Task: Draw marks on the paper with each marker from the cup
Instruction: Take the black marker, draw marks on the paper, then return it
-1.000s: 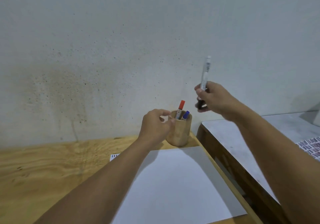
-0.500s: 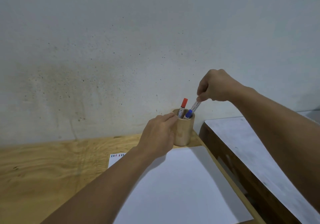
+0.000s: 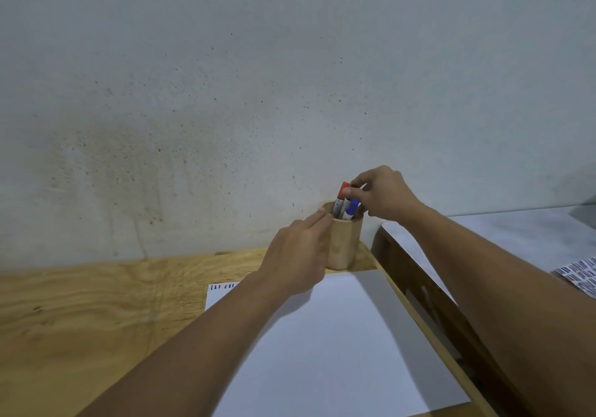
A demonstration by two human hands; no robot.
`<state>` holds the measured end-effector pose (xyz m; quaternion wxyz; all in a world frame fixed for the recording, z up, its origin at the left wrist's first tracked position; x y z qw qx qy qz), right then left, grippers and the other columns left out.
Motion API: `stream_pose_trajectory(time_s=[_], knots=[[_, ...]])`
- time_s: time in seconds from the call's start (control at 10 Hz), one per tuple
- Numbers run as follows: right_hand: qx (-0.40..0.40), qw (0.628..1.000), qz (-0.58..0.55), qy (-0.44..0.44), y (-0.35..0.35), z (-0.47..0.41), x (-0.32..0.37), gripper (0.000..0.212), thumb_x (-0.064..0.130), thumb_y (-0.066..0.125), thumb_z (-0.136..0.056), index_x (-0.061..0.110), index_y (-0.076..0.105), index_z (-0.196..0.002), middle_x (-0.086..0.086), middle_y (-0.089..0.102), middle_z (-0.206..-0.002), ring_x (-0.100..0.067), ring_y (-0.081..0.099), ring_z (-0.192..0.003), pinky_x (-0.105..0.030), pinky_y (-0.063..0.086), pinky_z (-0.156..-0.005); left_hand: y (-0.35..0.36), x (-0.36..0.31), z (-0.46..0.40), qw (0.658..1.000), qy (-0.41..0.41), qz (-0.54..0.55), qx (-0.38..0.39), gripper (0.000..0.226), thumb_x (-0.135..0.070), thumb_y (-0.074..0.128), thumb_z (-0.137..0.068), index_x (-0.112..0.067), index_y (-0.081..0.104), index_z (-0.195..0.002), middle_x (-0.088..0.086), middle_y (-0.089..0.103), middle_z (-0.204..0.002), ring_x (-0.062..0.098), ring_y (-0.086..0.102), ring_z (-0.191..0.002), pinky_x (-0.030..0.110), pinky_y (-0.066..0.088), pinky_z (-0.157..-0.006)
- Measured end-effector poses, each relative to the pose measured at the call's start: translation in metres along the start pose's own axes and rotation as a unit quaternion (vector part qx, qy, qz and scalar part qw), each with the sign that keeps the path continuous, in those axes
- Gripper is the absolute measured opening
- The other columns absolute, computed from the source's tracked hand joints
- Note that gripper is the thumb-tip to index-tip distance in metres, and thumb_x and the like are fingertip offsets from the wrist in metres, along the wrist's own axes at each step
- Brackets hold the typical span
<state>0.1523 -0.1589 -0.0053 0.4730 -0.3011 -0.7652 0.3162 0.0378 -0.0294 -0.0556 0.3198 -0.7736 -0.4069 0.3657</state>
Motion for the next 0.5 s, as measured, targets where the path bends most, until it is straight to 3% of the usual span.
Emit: stream_pose_trajectory(time_s=[0.1, 0.2, 0.3, 0.4, 0.5], knots=[[-0.010, 0.999, -0.024, 0.021, 0.002, 0.004, -0.006, 0.029, 0.032, 0.061, -0.093, 0.008, 0.076, -0.099, -0.011, 0.074, -0.095, -0.027, 0.070, -0.079, -0.043, 0.061, -0.077, 0.002, 0.002, 0.001, 0.999, -0.006, 0.003, 0.048, 0.063, -0.003, 0.056, -0.079, -0.016, 0.038, -0.138, -0.001, 0.036, -0.151, 0.032, 0.053, -0.113, 0.046, 0.048, -0.090], [-0.035, 0.996, -0.063, 0.058, -0.002, 0.009, -0.014, 0.026, 0.032, 0.064, -0.091, 0.010, 0.070, -0.103, -0.010, 0.070, -0.093, -0.024, 0.071, -0.074, -0.035, 0.061, -0.067, 0.000, 0.007, 0.003, 0.997, -0.021, 0.014, 0.071, 0.067, -0.012, 0.059, -0.081, -0.020, 0.031, -0.142, -0.004, 0.028, -0.155, 0.028, 0.046, -0.124, 0.040, 0.043, -0.099], [-0.045, 0.990, -0.105, 0.084, -0.006, 0.015, -0.019, 0.020, 0.026, 0.064, -0.092, 0.010, 0.065, -0.103, -0.012, 0.072, -0.090, -0.021, 0.072, -0.067, -0.025, 0.057, -0.057, -0.005, 0.023, 0.009, 0.993, -0.075, 0.023, 0.086, 0.071, -0.018, 0.059, -0.084, -0.023, 0.023, -0.145, -0.005, 0.018, -0.158, 0.021, 0.030, -0.139, 0.035, 0.029, -0.111], [-0.052, 0.985, -0.137, 0.091, -0.007, 0.020, -0.022, 0.012, 0.016, 0.061, -0.094, 0.009, 0.064, -0.103, -0.014, 0.073, -0.092, -0.018, 0.072, -0.064, -0.020, 0.055, -0.054, -0.017, 0.039, 0.019, 0.991, -0.106, 0.036, 0.078, 0.069, -0.023, 0.059, -0.085, -0.022, 0.026, -0.145, -0.005, 0.020, -0.157, 0.018, 0.026, -0.141, 0.036, 0.025, -0.114], [-0.068, 0.984, -0.139, 0.094, -0.010, 0.031, -0.020, 0.021, 0.013, 0.064, -0.092, 0.006, 0.063, -0.111, -0.010, 0.069, -0.090, -0.010, 0.068, -0.061, -0.013, 0.049, -0.047, -0.034, 0.061, 0.035, 0.987, -0.143, 0.031, 0.065, 0.064, -0.024, 0.061, -0.085, -0.020, 0.034, -0.142, -0.004, 0.028, -0.155, 0.021, 0.036, -0.136, 0.038, 0.030, -0.112]])
Point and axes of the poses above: each hand's wrist, its own z-axis away from the middle knuckle, its own y-axis out of the palm, x = y × z, the point moved 7 cm from there along -z, towards the middle knuckle
